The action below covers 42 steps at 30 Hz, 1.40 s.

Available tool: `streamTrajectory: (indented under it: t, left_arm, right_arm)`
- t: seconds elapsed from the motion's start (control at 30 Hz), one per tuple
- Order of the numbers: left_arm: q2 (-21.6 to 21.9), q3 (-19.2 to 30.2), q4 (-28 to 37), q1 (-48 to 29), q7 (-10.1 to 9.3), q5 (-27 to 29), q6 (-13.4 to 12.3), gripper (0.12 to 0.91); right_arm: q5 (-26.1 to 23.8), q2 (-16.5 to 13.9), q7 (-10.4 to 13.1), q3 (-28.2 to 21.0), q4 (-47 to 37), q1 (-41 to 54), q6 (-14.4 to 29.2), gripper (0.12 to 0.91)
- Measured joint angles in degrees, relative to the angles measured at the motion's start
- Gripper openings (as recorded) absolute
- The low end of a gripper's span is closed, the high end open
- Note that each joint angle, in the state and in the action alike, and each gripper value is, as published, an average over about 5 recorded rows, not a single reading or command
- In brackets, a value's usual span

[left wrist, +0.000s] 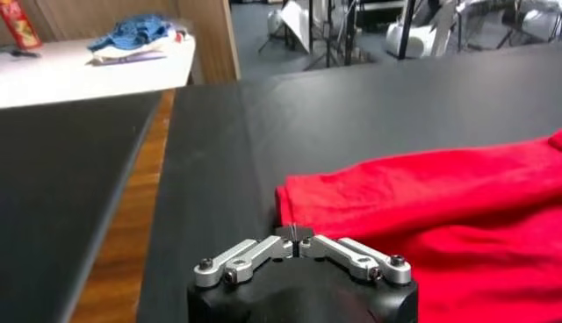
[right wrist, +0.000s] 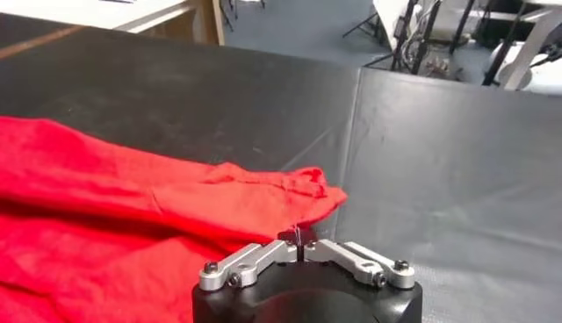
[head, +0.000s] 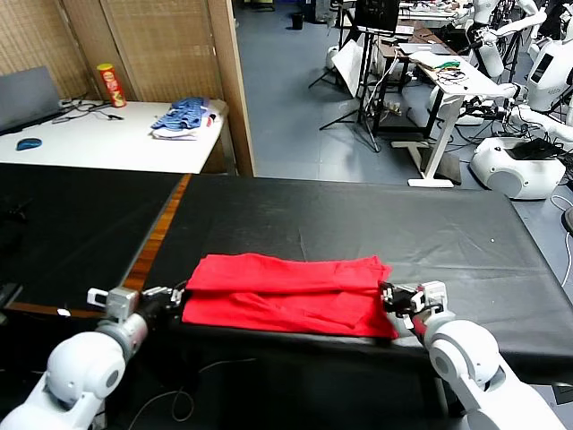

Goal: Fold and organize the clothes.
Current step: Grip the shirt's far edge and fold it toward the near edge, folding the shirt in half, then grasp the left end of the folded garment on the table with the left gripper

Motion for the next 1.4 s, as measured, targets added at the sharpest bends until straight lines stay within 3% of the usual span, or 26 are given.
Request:
streamTrajectory:
  t: [0.2,0.27,0.37,0.53,0.8,0.97,1.1,1.27,1.4]
  left_arm:
    - [-0.4,-1.0,-0.6,-0.3,0.02,-1.5,0.0,0.551]
    - [-0.8,-1.1,0.0,-2.0,-0.42,-3.2,0.0,0.667]
    - [-1.8,-0.5,1.8,-5.9,-1.32,-4.7,0.0,0.771]
    - [-4.6,1.7,7.2,-12.0,-1.79,-6.0,0.0,0.797]
    - [-9.3,3.6,15.5,-16.3,-1.63,-9.9,-1.3,0.798]
    - [-11.2,4.3,18.9,-18.2,-1.66,-12.0,-1.6,0.76]
    - [-12.3,4.7,21.0,-19.2,-1.52,-12.5,-1.8,0.632]
    - [-12.7,4.9,22.3,-19.4,-1.11,-12.6,-2.2,0.374]
    - [-13.3,5.2,22.8,-19.4,-0.75,-10.5,-4.2,0.179]
  right_arm:
    - [3.3,1.0,2.1,3.0,1.4,0.7,0.0,0.736]
    - [2.6,1.9,2.7,3.1,0.5,2.0,0.0,0.781]
    - [0.0,4.1,2.1,2.0,-2.5,4.6,0.7,0.796]
    - [-4.3,8.5,0.3,-0.8,-9.5,9.3,4.1,0.798]
    - [-5.2,13.1,0.0,-2.5,-16.7,12.2,5.6,0.798]
    - [-5.5,14.4,-0.5,-2.9,-18.6,12.5,6.1,0.791]
    - [-6.0,15.1,-1.0,-3.0,-19.7,12.8,6.9,0.712]
    - [-7.2,16.0,-1.0,-3.2,-20.2,12.3,8.7,0.465]
    - [-8.7,16.8,0.4,-3.9,-20.0,11.6,11.4,0.251]
